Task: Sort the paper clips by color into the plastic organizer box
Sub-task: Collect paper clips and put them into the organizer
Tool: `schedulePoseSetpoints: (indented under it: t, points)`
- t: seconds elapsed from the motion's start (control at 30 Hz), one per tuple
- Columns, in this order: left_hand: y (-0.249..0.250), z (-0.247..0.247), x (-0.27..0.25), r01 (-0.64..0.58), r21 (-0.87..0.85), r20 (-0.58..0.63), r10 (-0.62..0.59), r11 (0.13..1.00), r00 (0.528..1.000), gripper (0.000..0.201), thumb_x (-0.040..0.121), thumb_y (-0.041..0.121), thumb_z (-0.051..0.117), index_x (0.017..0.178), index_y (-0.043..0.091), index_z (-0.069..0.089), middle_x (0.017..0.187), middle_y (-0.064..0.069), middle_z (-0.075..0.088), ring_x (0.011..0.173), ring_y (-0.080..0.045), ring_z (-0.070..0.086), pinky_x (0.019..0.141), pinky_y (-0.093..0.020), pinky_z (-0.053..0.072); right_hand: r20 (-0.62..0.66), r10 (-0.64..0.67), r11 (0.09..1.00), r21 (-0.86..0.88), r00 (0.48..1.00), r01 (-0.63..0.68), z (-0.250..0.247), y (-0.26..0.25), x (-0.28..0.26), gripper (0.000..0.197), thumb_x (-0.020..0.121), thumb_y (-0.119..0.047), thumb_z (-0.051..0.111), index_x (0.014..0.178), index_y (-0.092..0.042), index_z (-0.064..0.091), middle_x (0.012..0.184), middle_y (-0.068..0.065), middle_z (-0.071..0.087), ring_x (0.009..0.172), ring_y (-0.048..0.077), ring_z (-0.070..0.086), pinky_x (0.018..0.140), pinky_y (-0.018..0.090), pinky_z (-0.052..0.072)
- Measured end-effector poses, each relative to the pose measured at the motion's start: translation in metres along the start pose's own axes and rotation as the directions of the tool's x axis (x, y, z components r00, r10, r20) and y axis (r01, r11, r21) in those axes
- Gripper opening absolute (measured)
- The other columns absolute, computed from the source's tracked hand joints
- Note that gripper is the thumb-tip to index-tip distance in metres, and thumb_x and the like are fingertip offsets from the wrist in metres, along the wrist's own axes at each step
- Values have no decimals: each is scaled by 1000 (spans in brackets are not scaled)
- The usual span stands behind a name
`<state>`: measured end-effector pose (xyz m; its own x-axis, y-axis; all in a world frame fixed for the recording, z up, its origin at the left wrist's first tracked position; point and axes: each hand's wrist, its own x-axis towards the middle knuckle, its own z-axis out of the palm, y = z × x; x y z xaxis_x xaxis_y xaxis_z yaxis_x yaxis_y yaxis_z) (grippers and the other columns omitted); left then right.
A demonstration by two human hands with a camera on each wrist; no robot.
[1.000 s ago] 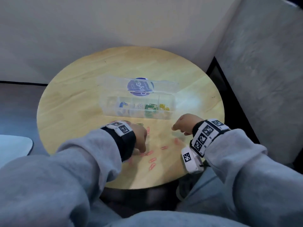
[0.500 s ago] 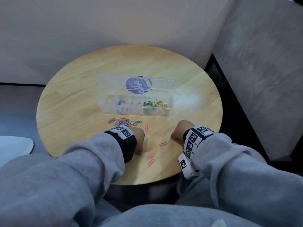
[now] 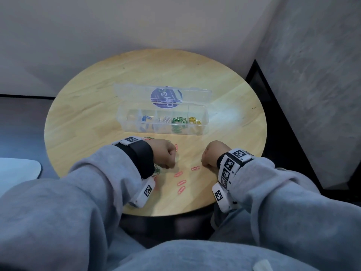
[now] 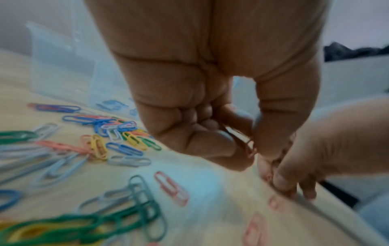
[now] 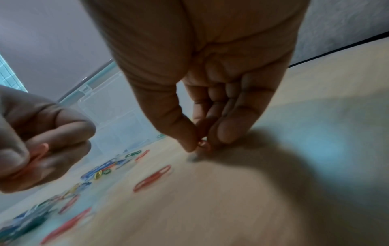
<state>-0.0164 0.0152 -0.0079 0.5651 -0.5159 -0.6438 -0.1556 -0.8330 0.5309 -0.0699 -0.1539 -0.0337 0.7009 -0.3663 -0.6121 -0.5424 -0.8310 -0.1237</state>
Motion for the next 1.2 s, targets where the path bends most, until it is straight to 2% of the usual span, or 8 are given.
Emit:
schedulePoseSetpoints:
  t: [0.1,0.23,0.43,0.5,0.57,0.7,0.97,1.2]
  points:
    - [-2,-8,1,-11,-332,-1,12,943,1000,25,82,-10,53,77,14,53,66,-8,55,57,-16,51,57,-21,48,83,-8,965,261,996,-14,-6,4,1,7,79,-5,57,77,-11,55,73,7,58,62,21,53,57,20,42]
    - [1,-13,-2,62,-500,9,-66,864,998,25,90,-5,41,76,12,53,63,-5,47,53,-13,49,41,-13,40,208,-73,727,681,975,-91,-14,9,-3,13,85,5,43,76,-5,45,65,15,48,52,23,43,55,28,39]
    - [8,-1,-1,144,-630,65,-133,763,989,23,96,13,37,74,11,46,66,-7,47,51,-16,44,56,-24,37,315,-108,718,681,943,-145,-12,5,-13,26,94,-2,29,71,-11,35,60,7,34,51,16,29,42,21,25]
    - [9,3,1,120,-486,34,-118,866,992,22,95,27,47,79,13,46,67,-4,48,50,-13,44,56,-25,38,271,-134,806,590,953,-54,-10,5,-14,18,92,-6,38,75,-10,43,63,8,44,54,20,40,49,26,33]
    - [9,6,1,58,-84,-23,-60,995,998,27,83,41,64,86,17,53,74,2,53,62,-13,50,59,-24,40,147,-184,913,391,972,114,-7,7,-17,8,86,-10,47,82,-15,53,73,6,58,64,22,52,58,29,43]
    - [16,19,-3,42,426,-3,-45,904,999,58,65,51,77,111,23,56,98,5,57,91,-16,52,77,-26,42,57,-245,970,9,968,244,-1,4,-26,11,79,-18,63,85,-27,59,78,-10,57,69,11,53,54,22,42]
    - [19,43,0,14,557,32,-39,831,999,64,59,49,82,106,11,61,99,-4,67,79,-22,55,67,-28,42,56,-284,943,-165,957,289,4,-7,-21,21,84,-19,64,68,-20,51,81,-1,57,77,17,50,63,25,41]
    - [16,48,6,11,556,-8,-8,831,1000,51,69,37,78,107,9,60,95,-6,62,81,-23,53,70,-28,42,80,-227,953,-188,971,239,3,-7,-17,27,86,-30,61,99,-8,68,91,7,60,81,20,51,73,28,44]
